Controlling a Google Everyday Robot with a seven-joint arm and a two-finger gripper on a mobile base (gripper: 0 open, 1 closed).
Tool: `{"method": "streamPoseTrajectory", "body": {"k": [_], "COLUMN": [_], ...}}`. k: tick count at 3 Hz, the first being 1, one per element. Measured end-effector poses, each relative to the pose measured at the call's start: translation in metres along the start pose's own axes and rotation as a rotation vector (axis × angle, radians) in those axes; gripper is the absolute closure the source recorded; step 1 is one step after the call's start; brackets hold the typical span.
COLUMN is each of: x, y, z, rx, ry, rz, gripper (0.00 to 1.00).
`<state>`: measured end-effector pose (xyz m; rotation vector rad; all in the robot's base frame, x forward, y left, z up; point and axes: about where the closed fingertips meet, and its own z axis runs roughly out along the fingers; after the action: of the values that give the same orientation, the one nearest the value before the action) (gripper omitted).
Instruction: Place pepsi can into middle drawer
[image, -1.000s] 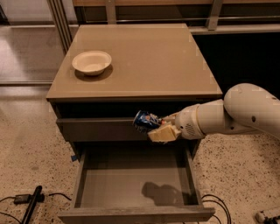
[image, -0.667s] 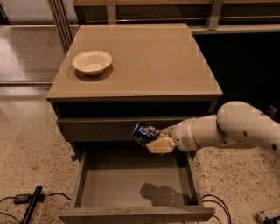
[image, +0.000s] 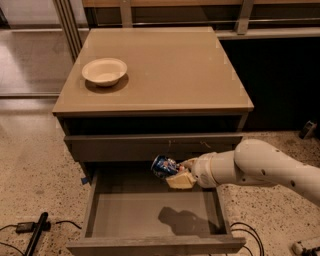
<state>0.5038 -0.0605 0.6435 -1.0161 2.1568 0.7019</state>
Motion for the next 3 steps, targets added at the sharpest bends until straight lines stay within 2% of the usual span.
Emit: {"method": "streamPoseTrajectory", "body": {"k": [1,2,3], "x": [0.002,0.005,0.019], "y": [-0.016,-0.017,-0.019], "z": [0.007,0.013,0.041], "rx": [0.041,0.031,-0.009], "ry": [-0.009,-0.008,0.005], "rz": [-0.041,-0.031,0.015], "gripper": [1.0,1.0,1.0]}}
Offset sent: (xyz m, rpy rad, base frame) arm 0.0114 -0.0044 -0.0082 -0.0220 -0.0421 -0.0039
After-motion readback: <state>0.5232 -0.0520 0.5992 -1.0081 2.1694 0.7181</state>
